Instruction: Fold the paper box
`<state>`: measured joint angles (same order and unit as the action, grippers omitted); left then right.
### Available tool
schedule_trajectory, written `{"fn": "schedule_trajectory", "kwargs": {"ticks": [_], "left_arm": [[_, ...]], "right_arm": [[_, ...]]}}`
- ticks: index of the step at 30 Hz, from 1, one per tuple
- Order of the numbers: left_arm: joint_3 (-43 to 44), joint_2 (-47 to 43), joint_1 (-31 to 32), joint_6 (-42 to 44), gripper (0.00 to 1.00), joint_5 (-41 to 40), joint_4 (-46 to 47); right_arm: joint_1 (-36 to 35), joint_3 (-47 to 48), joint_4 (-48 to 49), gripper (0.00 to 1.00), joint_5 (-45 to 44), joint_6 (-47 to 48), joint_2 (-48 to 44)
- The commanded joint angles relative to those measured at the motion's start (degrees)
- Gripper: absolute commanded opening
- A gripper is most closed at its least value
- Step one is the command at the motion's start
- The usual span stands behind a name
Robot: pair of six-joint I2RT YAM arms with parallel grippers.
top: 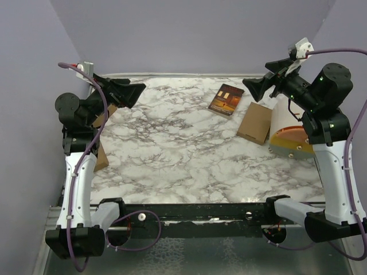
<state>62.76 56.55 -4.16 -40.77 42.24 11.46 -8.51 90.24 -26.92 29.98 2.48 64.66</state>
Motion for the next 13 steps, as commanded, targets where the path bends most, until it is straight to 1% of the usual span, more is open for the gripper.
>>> {"fn": "schedule_trajectory", "kwargs": {"ticks": [1, 5, 10, 13], "left_arm": [[4.1, 0.8, -0.4, -1.1, 0.99, 1.1, 1.5], [5.6, 1.3, -0.4, -1.3, 0.99, 1.2, 2.1], [4.4, 1.2, -0.4, -1.0, 0.99, 1.1, 2.3], [3.5, 1.0, -0.4, -0.8, 0.99, 1.1, 2.4]], "right_arm": [[0.3, 3.7, 2.4, 1.0, -6.6, -4.3, 0.0], [0.3, 4.5, 2.4, 1.0, -8.4, -4.4, 0.2], [0.3, 2.8, 2.9, 1.0, -10.9, -5.0, -0.4], [0.4, 1.9, 3.7, 1.0, -14.5, -5.0, -0.6]]}}
